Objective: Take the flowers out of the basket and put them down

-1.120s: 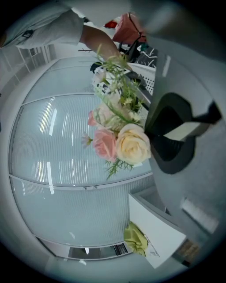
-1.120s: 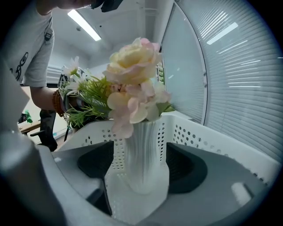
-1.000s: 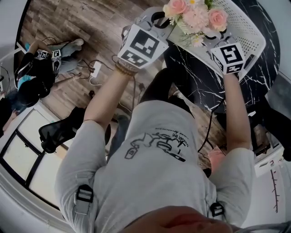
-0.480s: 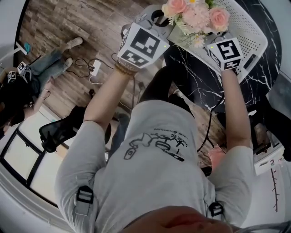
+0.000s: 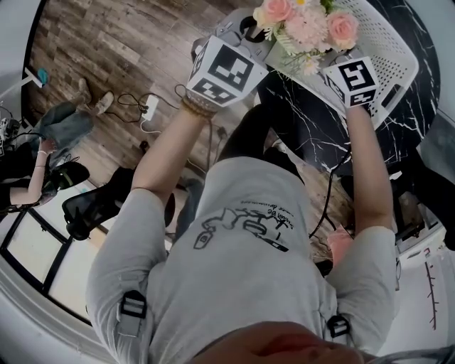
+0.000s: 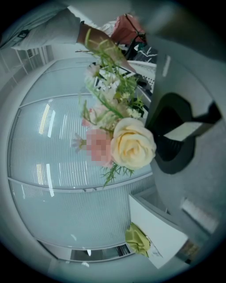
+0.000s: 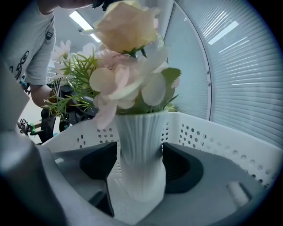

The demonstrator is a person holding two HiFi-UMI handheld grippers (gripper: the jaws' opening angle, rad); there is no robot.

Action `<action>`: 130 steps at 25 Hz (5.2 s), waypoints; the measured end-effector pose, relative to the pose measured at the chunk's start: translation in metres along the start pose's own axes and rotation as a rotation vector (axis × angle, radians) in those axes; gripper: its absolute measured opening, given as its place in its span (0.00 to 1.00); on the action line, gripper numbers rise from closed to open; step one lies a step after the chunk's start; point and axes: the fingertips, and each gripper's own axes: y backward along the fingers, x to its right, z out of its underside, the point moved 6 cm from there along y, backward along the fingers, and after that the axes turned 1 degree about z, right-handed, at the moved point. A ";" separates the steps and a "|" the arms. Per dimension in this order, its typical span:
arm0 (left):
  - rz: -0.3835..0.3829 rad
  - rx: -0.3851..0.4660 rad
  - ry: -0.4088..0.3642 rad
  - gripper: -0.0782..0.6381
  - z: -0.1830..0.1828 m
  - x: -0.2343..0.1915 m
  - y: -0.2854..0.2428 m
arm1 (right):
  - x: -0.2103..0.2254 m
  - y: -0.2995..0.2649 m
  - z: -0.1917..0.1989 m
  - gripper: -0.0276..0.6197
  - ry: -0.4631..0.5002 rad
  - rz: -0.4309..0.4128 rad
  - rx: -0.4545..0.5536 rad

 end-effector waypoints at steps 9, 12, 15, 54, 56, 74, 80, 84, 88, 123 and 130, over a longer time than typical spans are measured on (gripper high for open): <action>0.012 -0.005 -0.004 0.11 -0.002 0.001 -0.001 | 0.004 0.003 0.000 0.50 -0.010 0.014 0.008; 0.010 -0.004 -0.008 0.11 -0.003 0.001 -0.001 | 0.003 0.003 -0.001 0.50 -0.003 0.010 0.012; 0.013 -0.005 -0.010 0.11 -0.003 0.001 -0.001 | 0.003 0.003 0.000 0.50 -0.009 0.004 0.007; -0.004 0.182 -0.125 0.11 -0.180 0.039 0.098 | -0.023 0.131 -0.165 0.49 -0.026 0.041 0.053; -0.007 0.193 -0.124 0.11 -0.189 0.042 0.105 | -0.027 0.139 -0.175 0.49 -0.021 0.045 0.053; 0.020 0.240 -0.140 0.11 -0.224 0.080 0.114 | -0.037 0.193 -0.189 0.49 -0.012 0.095 0.052; 0.076 0.259 -0.170 0.11 -0.237 0.113 0.095 | -0.033 0.235 -0.172 0.49 -0.024 0.154 0.040; 0.123 0.272 -0.185 0.11 -0.252 0.139 0.081 | -0.030 0.268 -0.161 0.49 -0.043 0.200 0.035; 0.178 0.286 -0.209 0.11 -0.266 0.168 0.063 | -0.026 0.305 -0.148 0.49 -0.063 0.257 0.031; 0.502 0.315 -0.281 0.11 -0.320 0.411 -0.037 | -0.048 0.553 -0.012 0.49 -0.211 0.556 0.012; 0.496 0.296 -0.266 0.11 -0.300 0.412 -0.040 | -0.053 0.541 0.004 0.49 -0.215 0.546 0.001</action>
